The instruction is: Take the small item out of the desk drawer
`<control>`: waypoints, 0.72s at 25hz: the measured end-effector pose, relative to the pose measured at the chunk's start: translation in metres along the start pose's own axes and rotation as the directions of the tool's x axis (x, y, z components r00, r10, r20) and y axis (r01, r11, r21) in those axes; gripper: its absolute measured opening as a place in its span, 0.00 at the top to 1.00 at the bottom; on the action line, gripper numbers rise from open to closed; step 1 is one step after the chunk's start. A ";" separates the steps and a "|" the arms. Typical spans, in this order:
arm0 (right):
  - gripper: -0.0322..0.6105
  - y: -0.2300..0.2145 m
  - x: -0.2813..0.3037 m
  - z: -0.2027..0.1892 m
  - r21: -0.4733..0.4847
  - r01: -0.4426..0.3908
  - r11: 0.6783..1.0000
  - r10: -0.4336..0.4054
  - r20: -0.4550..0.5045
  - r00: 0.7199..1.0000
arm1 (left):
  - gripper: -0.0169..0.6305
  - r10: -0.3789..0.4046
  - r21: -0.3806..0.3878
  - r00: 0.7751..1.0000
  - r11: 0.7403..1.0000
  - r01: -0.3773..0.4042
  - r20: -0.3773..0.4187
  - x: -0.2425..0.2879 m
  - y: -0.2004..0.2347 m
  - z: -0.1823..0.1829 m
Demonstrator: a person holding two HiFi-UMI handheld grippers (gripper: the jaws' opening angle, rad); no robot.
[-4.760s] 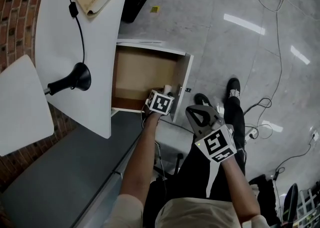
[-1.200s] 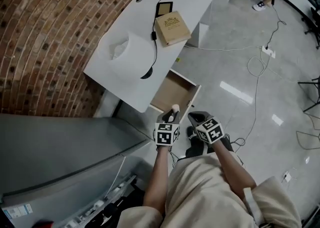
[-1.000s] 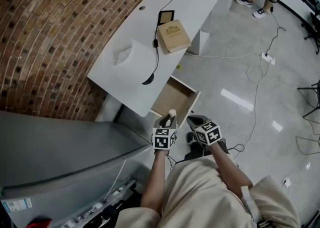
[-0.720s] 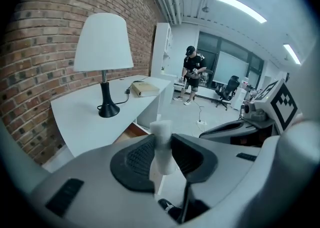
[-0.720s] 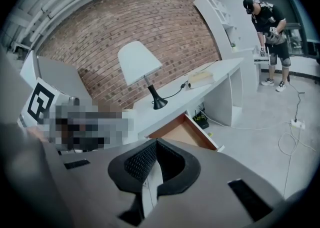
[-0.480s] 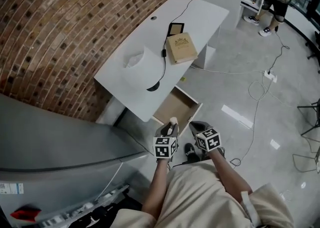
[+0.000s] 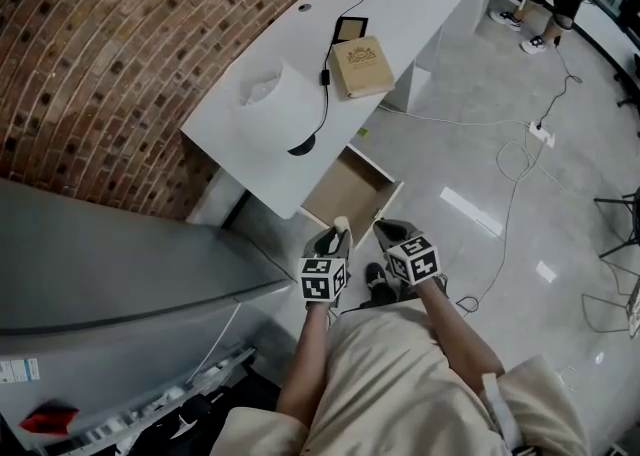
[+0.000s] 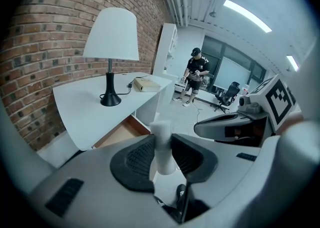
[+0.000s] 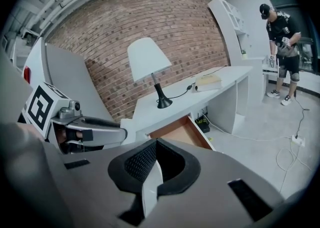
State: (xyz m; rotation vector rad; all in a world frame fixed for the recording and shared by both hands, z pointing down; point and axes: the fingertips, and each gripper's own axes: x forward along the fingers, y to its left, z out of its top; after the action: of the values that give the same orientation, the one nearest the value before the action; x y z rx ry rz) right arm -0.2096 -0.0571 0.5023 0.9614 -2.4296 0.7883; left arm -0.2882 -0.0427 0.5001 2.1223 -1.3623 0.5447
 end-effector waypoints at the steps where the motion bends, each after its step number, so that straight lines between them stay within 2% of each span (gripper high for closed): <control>1: 0.91 0.000 0.000 0.000 -0.001 -0.002 1.000 0.002 -0.002 1.000 | 0.79 -0.002 0.000 1.000 1.000 0.002 0.000 0.000 0.000 0.000; 18: 0.91 0.004 0.003 -0.003 -0.002 -0.016 1.000 0.015 -0.045 0.999 | 0.79 -0.018 0.025 1.000 1.000 0.018 0.003 -0.002 -0.004 -0.002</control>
State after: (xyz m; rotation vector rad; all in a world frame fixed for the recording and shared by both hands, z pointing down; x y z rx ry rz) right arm -0.2144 -0.0539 0.5048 0.9151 -2.4018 0.8031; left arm -0.2855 -0.0390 0.5001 2.1544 -1.3433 0.5544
